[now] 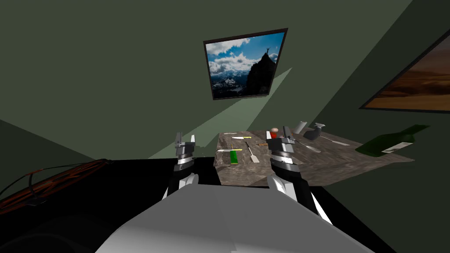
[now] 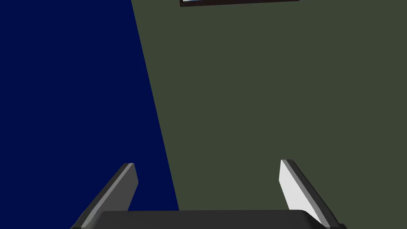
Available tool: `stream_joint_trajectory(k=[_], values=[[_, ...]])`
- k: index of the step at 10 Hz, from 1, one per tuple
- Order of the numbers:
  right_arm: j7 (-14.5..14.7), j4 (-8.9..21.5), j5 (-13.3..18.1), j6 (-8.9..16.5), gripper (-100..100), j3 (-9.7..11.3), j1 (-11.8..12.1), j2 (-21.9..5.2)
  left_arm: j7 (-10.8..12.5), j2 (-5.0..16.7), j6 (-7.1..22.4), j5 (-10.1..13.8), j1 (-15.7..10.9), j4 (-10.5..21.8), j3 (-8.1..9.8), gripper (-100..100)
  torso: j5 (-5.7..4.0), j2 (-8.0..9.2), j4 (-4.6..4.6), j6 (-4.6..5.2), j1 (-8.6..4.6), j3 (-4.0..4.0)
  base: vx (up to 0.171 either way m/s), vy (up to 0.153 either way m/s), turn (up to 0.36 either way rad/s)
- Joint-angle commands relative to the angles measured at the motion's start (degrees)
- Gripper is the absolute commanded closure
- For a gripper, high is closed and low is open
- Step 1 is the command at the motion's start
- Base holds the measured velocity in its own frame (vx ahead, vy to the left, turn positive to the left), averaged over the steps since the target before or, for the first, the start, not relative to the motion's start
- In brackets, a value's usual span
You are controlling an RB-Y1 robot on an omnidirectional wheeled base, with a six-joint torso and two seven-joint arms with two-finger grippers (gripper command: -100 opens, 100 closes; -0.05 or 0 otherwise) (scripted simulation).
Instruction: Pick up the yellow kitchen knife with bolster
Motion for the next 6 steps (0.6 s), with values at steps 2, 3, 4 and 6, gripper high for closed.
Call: stream_joint_trajectory(k=[2,3,4,6], values=[[0.00,0.00,0.00,0.00,0,0.00,-0.01,0.00,-0.28,4.13,0.99,-0.13,-0.91,0.96,0.09,-100,-0.01,0.15,0.03,0.00,-0.04,0.08,-0.075,-0.026,-0.004],[0.00,0.00,0.00,0.00,0,0.00,-0.01,0.00,-0.46,5.83,1.65,-0.21,-1.53,1.61,0.15,-100,-0.02,0.30,0.06,0.01,-0.11,0.17,-0.118,-0.058,-0.008],[0.00,0.00,0.00,0.00,0,0.01,-0.01,0.01,-0.67,7.49,2.46,-0.29,-2.31,2.42,0.22,-100,-0.04,0.41,0.09,0.01,-0.18,0.23,-0.122,-0.085,-0.013],[0.00,0.00,0.00,0.00,0,0.01,-0.02,0.01,-1.18,10.20,4.51,-0.46,-4.31,4.50,0.39,-100,-0.07,0.46,0.10,0.01,-0.29,0.27,-0.119,-0.095,-0.011]])
